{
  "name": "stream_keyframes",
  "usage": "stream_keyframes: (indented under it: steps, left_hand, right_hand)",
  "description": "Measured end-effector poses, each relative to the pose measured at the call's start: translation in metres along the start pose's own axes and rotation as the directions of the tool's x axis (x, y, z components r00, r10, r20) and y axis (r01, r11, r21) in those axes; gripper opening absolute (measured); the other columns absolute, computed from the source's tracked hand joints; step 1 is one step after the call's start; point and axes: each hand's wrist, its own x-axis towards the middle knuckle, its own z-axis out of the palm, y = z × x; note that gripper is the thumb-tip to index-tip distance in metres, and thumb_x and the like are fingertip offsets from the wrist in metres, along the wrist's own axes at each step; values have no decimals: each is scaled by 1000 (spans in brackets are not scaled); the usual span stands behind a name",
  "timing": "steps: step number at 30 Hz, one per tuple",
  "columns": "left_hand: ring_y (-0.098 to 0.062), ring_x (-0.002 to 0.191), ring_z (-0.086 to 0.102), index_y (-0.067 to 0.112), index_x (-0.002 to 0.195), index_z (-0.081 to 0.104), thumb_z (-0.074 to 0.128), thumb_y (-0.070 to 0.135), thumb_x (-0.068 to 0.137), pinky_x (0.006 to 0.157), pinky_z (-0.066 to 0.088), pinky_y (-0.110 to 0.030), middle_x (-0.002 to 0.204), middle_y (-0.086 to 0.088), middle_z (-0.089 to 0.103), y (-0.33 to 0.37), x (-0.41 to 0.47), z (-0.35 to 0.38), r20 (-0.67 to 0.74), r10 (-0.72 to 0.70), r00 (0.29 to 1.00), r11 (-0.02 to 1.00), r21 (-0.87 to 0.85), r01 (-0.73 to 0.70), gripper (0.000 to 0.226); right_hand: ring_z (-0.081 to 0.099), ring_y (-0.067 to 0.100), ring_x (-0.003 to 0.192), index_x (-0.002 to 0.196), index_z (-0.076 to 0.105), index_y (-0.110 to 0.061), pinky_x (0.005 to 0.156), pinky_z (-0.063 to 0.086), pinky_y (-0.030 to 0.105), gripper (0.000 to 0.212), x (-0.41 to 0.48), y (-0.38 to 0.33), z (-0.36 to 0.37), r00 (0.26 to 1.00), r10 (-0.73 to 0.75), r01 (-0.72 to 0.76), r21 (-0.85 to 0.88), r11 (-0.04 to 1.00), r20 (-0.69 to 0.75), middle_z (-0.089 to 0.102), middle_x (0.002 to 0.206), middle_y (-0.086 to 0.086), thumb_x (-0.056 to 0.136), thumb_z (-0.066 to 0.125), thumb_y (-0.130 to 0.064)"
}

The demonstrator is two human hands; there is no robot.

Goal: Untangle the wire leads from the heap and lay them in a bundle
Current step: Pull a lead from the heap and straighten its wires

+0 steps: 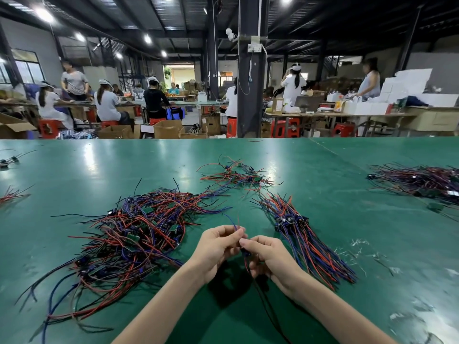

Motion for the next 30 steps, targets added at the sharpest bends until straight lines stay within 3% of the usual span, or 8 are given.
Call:
stream_keyframes:
  steps: [5, 10, 16, 21, 25, 30]
  left_hand:
    - [-7, 56, 61, 4, 79, 65, 66, -2, 81, 51, 49, -15, 66, -3, 65, -3, 4, -1, -18, 23, 1000, 999, -25, -24, 6]
    - [-5, 51, 56, 6, 77, 66, 73, 9, 72, 49, 45, -14, 62, 1, 63, -5, 6, -3, -36, 36, 999, 999, -13, -37, 10]
    - [-10, 59, 60, 5, 81, 69, 74, 16, 61, 57, 47, -17, 69, -3, 67, -2, 3, -1, -42, 44, 998, 999, -10, -45, 24]
    - [-5, 57, 58, 5, 85, 69, 70, 6, 78, 50, 45, -13, 69, 0, 68, -2, 3, -2, -30, 52, 998, 997, 52, -50, 7]
    - [-5, 57, 59, 4, 82, 69, 70, 4, 78, 49, 47, -13, 67, -1, 67, 1, 3, -2, -29, 58, 998, 997, 52, -57, 4]
    - [-5, 56, 60, 0, 80, 69, 67, 1, 78, 48, 48, -14, 67, -3, 66, 7, 5, -5, -45, 60, 997, 998, -6, -60, 3]
  right_hand:
    - [41, 11, 38, 78, 59, -2, 34, 34, 20, 11, 2, -1, -1, 1000, 12, -12, -4, 1000, -12, 50, 55, 6, 87, 63, -5]
    - [41, 10, 37, 78, 64, -3, 33, 34, 19, 7, 0, -3, -2, 1000, 17, -17, 5, 1000, 24, 56, 57, 6, 85, 63, -1]
    - [39, 13, 36, 72, 64, -3, 33, 31, 19, 18, 1, -2, -4, 1000, 3, -4, -11, 1000, -28, 50, 65, 15, 88, 63, -12]
    - [36, 13, 32, 65, 67, -9, 31, 27, 17, 21, 0, -2, -6, 999, -25, 23, -87, 996, -29, 51, 68, 22, 86, 67, -16]
    - [39, 10, 30, 72, 66, -5, 30, 26, 16, 16, 0, -3, -8, 999, -36, 34, -117, 992, -13, 57, 52, 9, 86, 65, -13]
    - [44, 10, 30, 67, 70, -11, 28, 27, 15, 21, -2, -5, -6, 999, -34, 38, -153, 987, 32, 66, 59, 8, 87, 63, -13]
